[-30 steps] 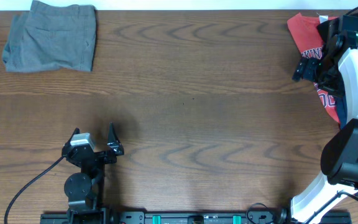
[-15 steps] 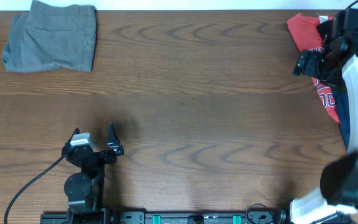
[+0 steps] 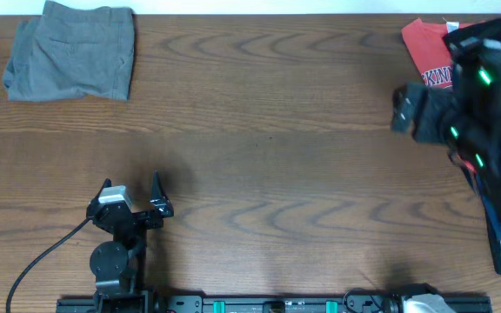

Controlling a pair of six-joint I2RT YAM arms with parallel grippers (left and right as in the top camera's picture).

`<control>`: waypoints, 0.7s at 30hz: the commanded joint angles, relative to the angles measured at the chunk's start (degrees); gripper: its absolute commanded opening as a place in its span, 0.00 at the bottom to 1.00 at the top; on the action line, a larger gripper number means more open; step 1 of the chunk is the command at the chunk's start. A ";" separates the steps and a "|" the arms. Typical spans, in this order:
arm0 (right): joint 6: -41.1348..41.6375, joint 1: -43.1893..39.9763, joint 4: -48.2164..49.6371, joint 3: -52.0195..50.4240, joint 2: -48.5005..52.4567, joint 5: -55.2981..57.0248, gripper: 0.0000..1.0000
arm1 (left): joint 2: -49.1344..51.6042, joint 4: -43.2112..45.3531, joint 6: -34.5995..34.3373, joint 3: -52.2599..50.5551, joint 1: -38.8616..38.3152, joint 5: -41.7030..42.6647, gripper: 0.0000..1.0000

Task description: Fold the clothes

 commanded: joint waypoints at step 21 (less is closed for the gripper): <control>-0.09 -9.31 39.10 -69.81 -58.14 -11.98 0.99 | -0.35 -1.68 0.96 -1.14 -0.17 0.37 0.97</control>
